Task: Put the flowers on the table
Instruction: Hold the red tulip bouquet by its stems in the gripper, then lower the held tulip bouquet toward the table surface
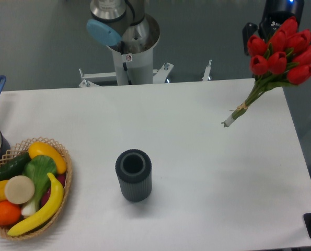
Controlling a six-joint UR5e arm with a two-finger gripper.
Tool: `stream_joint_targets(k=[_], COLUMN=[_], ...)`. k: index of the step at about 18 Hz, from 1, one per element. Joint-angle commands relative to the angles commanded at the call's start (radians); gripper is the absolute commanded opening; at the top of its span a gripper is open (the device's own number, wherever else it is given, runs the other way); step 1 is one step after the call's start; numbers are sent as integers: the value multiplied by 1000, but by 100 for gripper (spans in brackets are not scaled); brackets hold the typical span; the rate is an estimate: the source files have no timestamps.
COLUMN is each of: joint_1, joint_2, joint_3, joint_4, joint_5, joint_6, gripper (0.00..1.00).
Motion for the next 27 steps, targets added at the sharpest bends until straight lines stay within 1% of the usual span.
stream_joint_targets(k=[6,13,16,18,22,24,27], joint_1=[3,2,-2,-3,-15,-49,-125], joint_2=[15,17,29,35,51,61,61], joint_3=[-24,-25,-26,-28,-28,-31,-38], joint_4=[2,2,0,-2,-2,-5,-8], joint_5=[0,2,8,55,201,286,472], joint_6=[26,26,26,28,41,61,83], gripper=[49,49,49,49,49,49,49])
